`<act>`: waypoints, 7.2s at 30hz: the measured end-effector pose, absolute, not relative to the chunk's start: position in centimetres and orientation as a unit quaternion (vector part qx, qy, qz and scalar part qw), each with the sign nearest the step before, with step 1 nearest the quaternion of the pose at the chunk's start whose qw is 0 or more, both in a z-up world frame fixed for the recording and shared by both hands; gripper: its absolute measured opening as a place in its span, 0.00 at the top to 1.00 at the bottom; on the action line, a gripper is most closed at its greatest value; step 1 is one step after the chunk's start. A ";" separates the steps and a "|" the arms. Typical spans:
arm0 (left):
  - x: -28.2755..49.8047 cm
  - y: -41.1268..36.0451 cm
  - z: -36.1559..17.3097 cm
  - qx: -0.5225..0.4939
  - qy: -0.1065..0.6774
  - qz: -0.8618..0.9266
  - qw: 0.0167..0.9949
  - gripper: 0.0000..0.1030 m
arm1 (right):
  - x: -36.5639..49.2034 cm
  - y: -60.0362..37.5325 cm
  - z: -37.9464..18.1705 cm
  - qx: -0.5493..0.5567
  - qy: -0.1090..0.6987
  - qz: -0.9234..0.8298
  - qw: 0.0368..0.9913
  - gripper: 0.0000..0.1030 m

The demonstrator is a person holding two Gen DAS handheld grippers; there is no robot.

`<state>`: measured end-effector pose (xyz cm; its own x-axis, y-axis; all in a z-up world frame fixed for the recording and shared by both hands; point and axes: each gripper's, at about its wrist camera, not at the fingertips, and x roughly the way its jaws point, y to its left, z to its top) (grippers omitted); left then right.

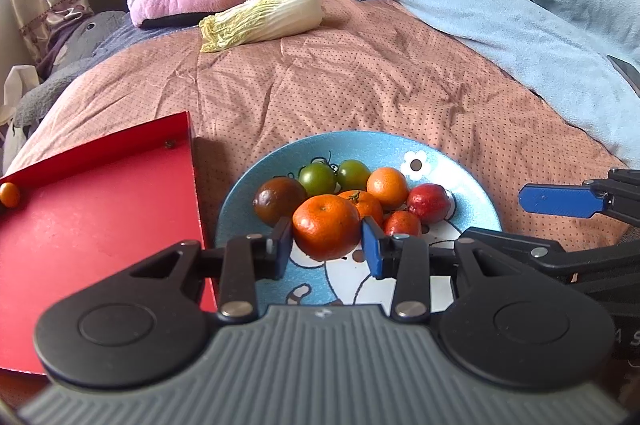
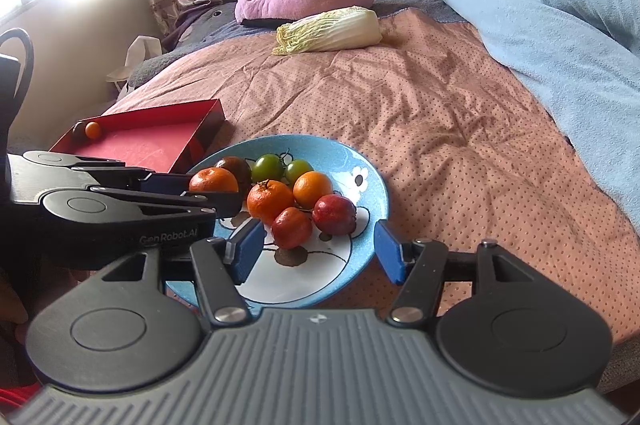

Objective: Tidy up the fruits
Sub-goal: 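Carry the tangerine over the blue plate with the left gripper, then open the left gripper to release the tangerine onto the plate, then move both open grippers back toward the red tray, then lower both open grippers over the red tray, then grasp the small tangerine in the red tray with the right gripper, then grasp the dark plum in the red tray with the left gripper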

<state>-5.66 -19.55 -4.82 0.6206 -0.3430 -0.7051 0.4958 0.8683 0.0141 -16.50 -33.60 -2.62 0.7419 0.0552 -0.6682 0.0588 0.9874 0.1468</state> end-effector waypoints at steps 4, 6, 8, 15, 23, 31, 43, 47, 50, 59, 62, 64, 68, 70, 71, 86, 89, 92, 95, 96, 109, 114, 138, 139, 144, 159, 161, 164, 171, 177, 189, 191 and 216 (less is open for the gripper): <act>-5.7 -19.7 -5.0 0.104 0.369 -0.237 0.893 0.60 | -16.6 -33.7 -2.8 0.082 0.361 -0.003 0.929 0.35; -5.7 -19.7 -5.0 0.104 0.369 -0.236 0.893 0.60 | -16.5 -33.7 -2.8 0.083 0.362 -0.003 0.928 0.35; -5.6 -19.7 -5.0 0.103 0.370 -0.237 0.892 0.60 | -16.5 -33.7 -2.8 0.083 0.361 -0.003 0.929 0.35; -5.7 -19.7 -5.1 0.104 0.368 -0.235 0.893 0.60 | -16.6 -33.9 -2.7 0.084 0.356 -0.008 0.931 0.32; -5.7 -19.7 -5.1 0.101 0.368 -0.236 0.894 0.60 | -16.6 -34.1 -2.6 0.086 0.352 -0.014 0.932 0.31; -5.5 -19.7 -5.1 0.096 0.372 -0.234 0.893 0.60 | -16.7 -34.1 -2.3 0.085 0.344 -0.023 0.935 0.28; -5.6 -19.6 -4.6 0.093 0.362 -0.236 0.897 0.53 | -16.5 -34.5 -1.7 0.087 0.327 -0.039 0.940 0.23; -5.6 -19.4 -4.6 0.088 0.367 -0.236 0.896 0.51 | -16.5 -34.5 -1.7 0.090 0.325 -0.040 0.940 0.21; -5.7 -19.2 -4.4 0.084 0.365 -0.239 0.896 0.49 | -16.5 -34.5 -1.6 0.093 0.324 -0.041 0.940 0.20; -6.2 -18.0 -3.3 0.077 0.352 -0.247 0.900 0.49 | -16.4 -34.1 -1.5 0.097 0.324 -0.038 0.940 0.20; -6.2 -17.4 -3.0 0.079 0.349 -0.241 0.902 0.49 | -16.3 -33.7 -1.4 0.095 0.325 -0.033 0.940 0.20; -6.1 -16.9 -2.8 0.075 0.349 -0.234 0.904 0.49 | -16.1 -33.2 -1.4 0.093 0.327 -0.029 0.940 0.20; -5.7 -15.6 -2.3 0.068 0.348 -0.220 0.909 0.49 | -15.5 -32.0 -1.5 0.086 0.331 -0.012 0.939 0.20; -5.4 -14.9 -2.1 0.064 0.349 -0.210 0.911 0.49 | -15.1 -31.3 -1.5 0.083 0.333 -0.003 0.939 0.20; -5.1 -14.5 -2.0 0.062 0.349 -0.204 0.913 0.49 | -14.8 -30.8 -1.4 0.081 0.333 0.002 0.939 0.20; -0.4 -7.0 -1.7 0.036 0.362 -0.070 0.929 0.49 | -9.4 -23.0 -0.3 0.042 0.338 0.093 0.936 0.20; 0.5 -5.8 -2.0 0.034 0.366 -0.040 0.929 0.49 | -8.0 -21.9 0.0 0.035 0.338 0.101 0.935 0.20; 1.2 -4.2 -2.1 0.026 0.365 -0.014 0.931 0.49 | -6.5 -20.9 0.2 0.032 0.339 0.106 0.934 0.20; 1.8 -2.3 -2.2 0.015 0.366 0.006 0.930 0.49 | -4.8 -19.7 0.4 0.027 0.338 0.110 0.934 0.20; 2.1 -1.7 -2.2 0.011 0.368 0.012 0.930 0.49 | -4.2 -19.3 0.4 0.026 0.338 0.111 0.934 0.20; 3.1 2.7 -3.9 0.010 0.399 0.040 0.916 0.49 | 1.3 -12.8 0.2 0.024 0.344 0.148 0.927 0.21; 2.2 3.8 -4.4 0.019 0.405 0.045 0.913 0.49 | 2.9 -11.2 0.0 0.028 0.347 0.158 0.924 0.21; 3.5 7.0 -5.3 -0.048 0.419 0.168 0.891 0.49 | 10.2 -0.4 -3.0 -0.045 0.375 0.283 0.882 0.39; 3.6 7.0 -5.3 -0.044 0.419 0.173 0.890 0.49 | 10.7 0.0 -3.2 -0.047 0.378 0.287 0.879 0.42; 3.8 7.3 -5.6 -0.040 0.428 0.195 0.882 0.49 | 13.3 2.0 -4.4 -0.065 0.392 0.303 0.866 0.51; 5.1 7.0 -5.9 -0.031 0.435 0.211 0.875 0.49 | 14.8 3.5 -6.2 -0.125 0.376 0.296 0.869 0.64; 5.5 6.7 -5.7 -0.027 0.431 0.208 0.878 0.49 | 14.2 1.4 -5.5 -0.094 0.379 0.281 0.877 0.64; 6.9 5.7 -5.5 0.000 0.425 0.196 0.884 0.49 | 12.9 -2.9 -4.4 -0.027 0.387 0.248 0.888 0.64; 10.0 3.2 -6.8 0.049 0.428 0.189 0.883 0.47 | 7.7 -9.5 -2.3 0.073 0.377 0.231 0.894 0.64; 10.7 4.2 -6.9 0.038 0.421 0.229 0.877 0.41 | 5.6 -11.9 -1.6 0.087 0.372 0.224 0.896 0.64; 14.8 5.3 -6.7 -0.025 0.411 0.202 0.888 0.41 | 4.6 -12.2 -2.8 0.093 0.398 0.227 0.884 0.64; 15.4 5.2 -7.0 -0.019 0.415 0.198 0.888 0.41 | 4.6 -12.2 -3.0 0.091 0.402 0.227 0.883 0.64; 10.8 3.1 -6.0 -0.026 0.412 0.144 0.899 0.64 | 1.6 -12.7 -2.6 0.091 0.407 0.221 0.881 0.64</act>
